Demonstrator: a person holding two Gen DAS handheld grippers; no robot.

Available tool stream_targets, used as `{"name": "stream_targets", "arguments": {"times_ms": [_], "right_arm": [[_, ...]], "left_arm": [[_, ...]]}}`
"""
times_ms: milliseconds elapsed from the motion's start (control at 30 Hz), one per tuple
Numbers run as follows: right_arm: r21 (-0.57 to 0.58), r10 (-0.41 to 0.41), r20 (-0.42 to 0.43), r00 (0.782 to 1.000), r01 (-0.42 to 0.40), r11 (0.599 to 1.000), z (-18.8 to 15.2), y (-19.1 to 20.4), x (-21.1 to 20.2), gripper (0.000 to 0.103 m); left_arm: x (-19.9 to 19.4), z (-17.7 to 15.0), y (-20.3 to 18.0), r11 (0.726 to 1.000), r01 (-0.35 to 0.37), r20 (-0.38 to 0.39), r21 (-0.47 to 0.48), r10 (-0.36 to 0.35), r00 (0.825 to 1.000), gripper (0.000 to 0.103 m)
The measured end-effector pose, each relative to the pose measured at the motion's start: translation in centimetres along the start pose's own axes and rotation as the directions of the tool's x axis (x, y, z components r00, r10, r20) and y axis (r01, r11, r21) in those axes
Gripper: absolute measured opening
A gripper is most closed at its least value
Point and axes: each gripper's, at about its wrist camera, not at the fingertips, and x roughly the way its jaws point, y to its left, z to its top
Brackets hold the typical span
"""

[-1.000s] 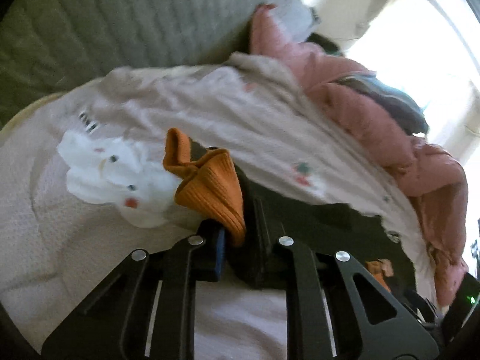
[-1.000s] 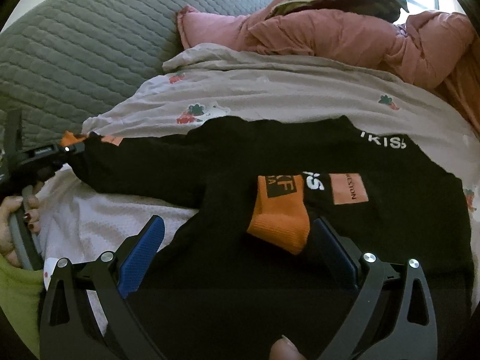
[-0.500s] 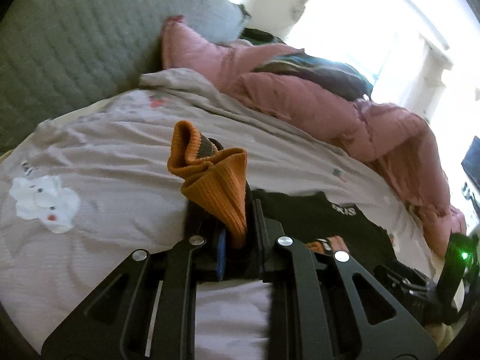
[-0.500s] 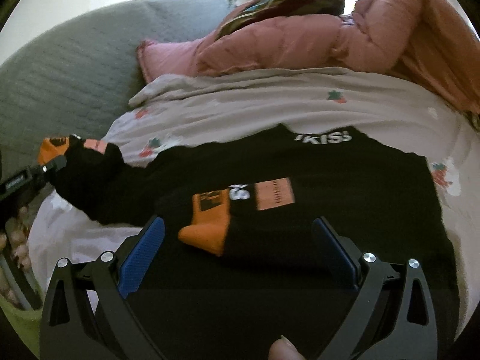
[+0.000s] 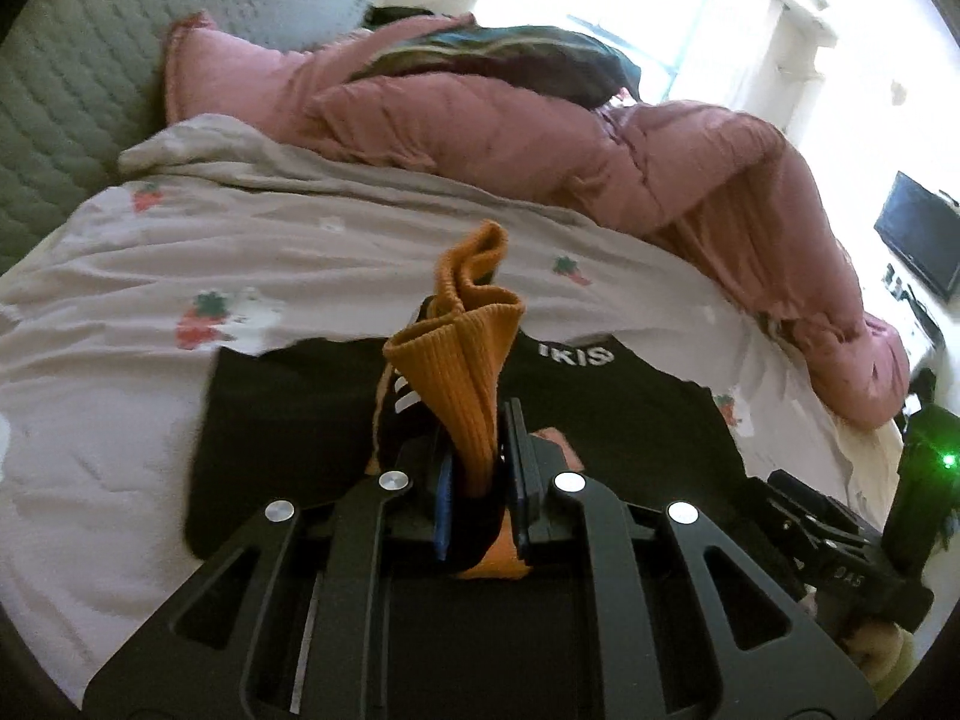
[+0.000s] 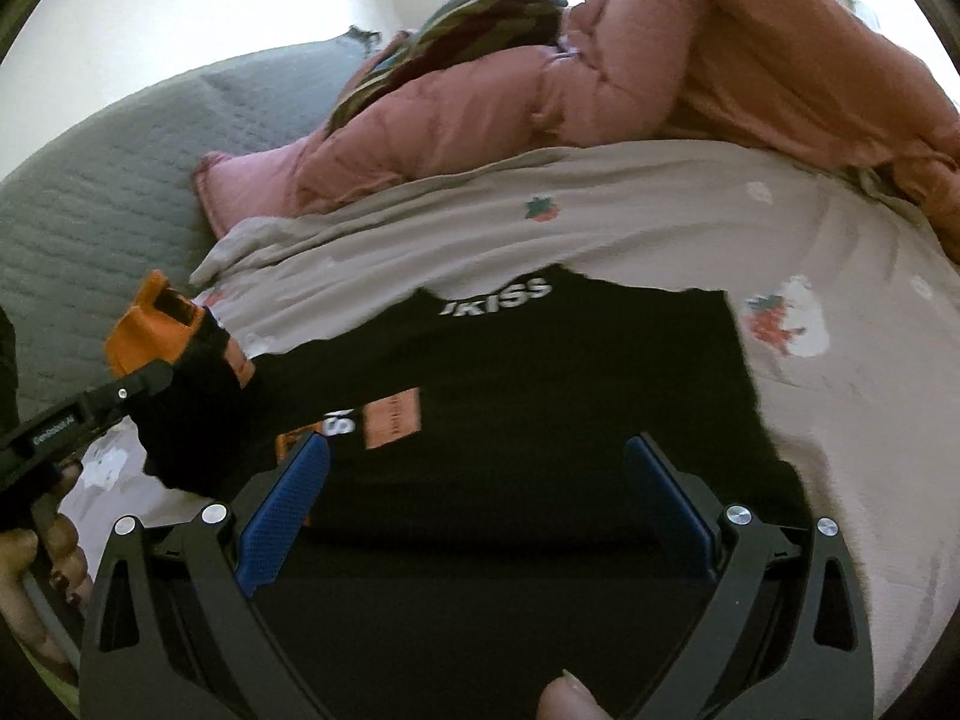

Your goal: Fold small clothes

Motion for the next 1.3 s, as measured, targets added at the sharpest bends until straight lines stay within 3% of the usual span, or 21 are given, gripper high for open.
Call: {"name": "stream_targets", "arguments": {"times_ms": [233, 333, 467, 567, 767, 933, 1033, 1100, 1200, 1300], "right_arm": [[0.063, -0.045, 0.014, 0.999, 0.044, 0.997, 0.1, -3.4, -0.7, 0.098], [0.077, -0.053, 0.013, 0.999, 0.052, 0.996, 0.0, -4.1, -0.7, 0.098], [0.079, -0.054, -0.004, 0.999, 0.054, 0.995, -0.3, -4.1, 0.0, 0.098], [0.062, -0.040, -0.022, 0.999, 0.041, 0.997, -0.6, -3.2, 0.5, 0.098], [0.001, 0.041, -0.087, 0.995, -0.041, 0.999, -1.3, 0.5, 2.0, 0.098], [-0.035, 0.109, -0.166, 0.980, -0.116, 0.993, -1.9, 4.2, 3.9, 0.096], [-0.013, 0.153, -0.232, 0.961, -0.160, 0.987, -2.2, 5.6, 5.6, 0.082], [0.016, 0.163, -0.267, 0.950, -0.165, 0.986, -2.4, 5.9, 6.7, 0.082], [0.066, 0.186, -0.298, 0.936, -0.175, 0.982, -2.5, 6.3, 8.3, 0.075], [0.084, 0.234, -0.309, 0.922, -0.219, 0.972, -2.2, 7.2, 9.5, 0.053]], "left_arm": [[3.8, -0.9, -3.2, 0.998, 0.051, -0.075, 0.039, -0.048, 0.996, 0.004], [4.5, -1.5, -3.5, 0.994, 0.105, -0.105, 0.034, -0.101, 0.989, 0.006], [4.3, -1.8, -3.6, 0.982, 0.185, -0.125, 0.020, -0.181, 0.975, 0.027], [3.7, -1.3, -2.9, 0.979, 0.204, -0.101, 0.003, -0.203, 0.974, 0.040], [3.2, -0.1, 0.2, 0.999, 0.044, -0.032, -0.002, -0.044, 0.999, 0.048], [2.8, 0.5, 3.6, 0.995, -0.094, 0.001, -0.029, 0.094, 0.996, 0.056], [2.3, 1.0, 5.0, 0.987, -0.157, 0.029, -0.039, 0.158, 0.987, 0.058], [1.7, 1.1, 5.9, 0.985, -0.161, 0.037, -0.063, 0.164, 0.986, 0.067], [1.1, 1.2, 7.0, 0.982, -0.164, 0.054, -0.099, 0.170, 0.984, 0.068], [0.9, 1.2, 7.7, 0.979, -0.166, 0.058, -0.121, 0.174, 0.983, 0.068]]}}
